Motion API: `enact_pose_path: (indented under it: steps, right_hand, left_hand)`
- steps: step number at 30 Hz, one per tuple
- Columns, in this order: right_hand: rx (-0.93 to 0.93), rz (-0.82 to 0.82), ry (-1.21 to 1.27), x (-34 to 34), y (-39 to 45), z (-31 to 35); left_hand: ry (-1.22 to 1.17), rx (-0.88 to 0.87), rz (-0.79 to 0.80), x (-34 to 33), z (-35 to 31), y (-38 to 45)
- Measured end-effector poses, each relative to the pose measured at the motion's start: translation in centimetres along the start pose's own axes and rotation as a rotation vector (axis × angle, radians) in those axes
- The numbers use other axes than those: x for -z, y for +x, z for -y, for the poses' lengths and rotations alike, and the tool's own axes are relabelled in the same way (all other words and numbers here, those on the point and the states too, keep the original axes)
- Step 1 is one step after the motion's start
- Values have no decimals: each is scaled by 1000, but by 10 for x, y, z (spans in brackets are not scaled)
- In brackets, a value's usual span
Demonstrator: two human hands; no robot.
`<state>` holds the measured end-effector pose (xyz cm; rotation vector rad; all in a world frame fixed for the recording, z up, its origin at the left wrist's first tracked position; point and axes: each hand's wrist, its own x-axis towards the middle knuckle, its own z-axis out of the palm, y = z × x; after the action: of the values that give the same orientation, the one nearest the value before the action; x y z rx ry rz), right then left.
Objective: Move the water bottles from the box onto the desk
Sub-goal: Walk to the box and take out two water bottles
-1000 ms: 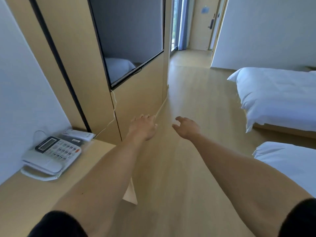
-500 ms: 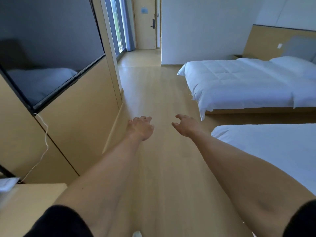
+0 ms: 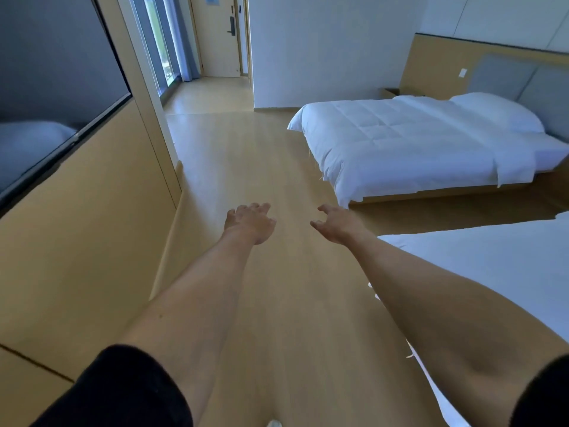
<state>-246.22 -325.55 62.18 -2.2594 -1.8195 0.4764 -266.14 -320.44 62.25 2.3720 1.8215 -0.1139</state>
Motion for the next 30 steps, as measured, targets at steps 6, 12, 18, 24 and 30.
enact_pose_path:
  steps: [6, 12, 18, 24, 30]
  right_hand:
    - [-59, 40, -109, 19, 91, 22]
    - [-71, 65, -160, 25, 170, 35]
    - [-45, 59, -116, 23, 258, 38]
    - [0, 54, -100, 29, 375, 33]
    - [8, 112, -98, 42, 507, 20]
  left_hand:
    - [-5, 4, 42, 20, 30, 102]
    - [-34, -28, 60, 25, 38, 177]
    - [-56, -27, 38, 35, 39, 255]
    - [-44, -7, 24, 49, 34, 357]
    - [-64, 33, 43, 65, 28, 478]
